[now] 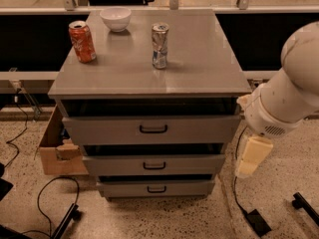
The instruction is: Open top drawer
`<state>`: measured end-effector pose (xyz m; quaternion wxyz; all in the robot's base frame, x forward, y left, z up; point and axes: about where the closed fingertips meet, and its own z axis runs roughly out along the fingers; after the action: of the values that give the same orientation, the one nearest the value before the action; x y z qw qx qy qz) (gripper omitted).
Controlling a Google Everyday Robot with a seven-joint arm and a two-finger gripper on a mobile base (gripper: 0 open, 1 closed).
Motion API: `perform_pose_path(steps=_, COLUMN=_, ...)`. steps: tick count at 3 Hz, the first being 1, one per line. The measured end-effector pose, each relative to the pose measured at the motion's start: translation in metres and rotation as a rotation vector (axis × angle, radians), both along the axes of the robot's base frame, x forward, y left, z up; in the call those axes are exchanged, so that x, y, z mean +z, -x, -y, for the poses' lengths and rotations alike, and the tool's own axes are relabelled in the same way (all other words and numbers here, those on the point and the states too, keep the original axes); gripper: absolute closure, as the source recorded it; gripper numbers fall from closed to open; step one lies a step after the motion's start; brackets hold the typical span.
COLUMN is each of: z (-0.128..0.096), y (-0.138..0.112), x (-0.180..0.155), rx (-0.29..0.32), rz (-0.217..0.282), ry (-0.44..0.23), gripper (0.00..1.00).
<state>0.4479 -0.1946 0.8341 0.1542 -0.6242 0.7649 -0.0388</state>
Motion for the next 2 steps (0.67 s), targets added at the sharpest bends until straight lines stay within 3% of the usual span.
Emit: perform_pose_path(steps=2, z=-0.014, y=-0.015, x=-0.055, rx=0.076, rz=-0.017, ry=0.032, gripper=0.00)
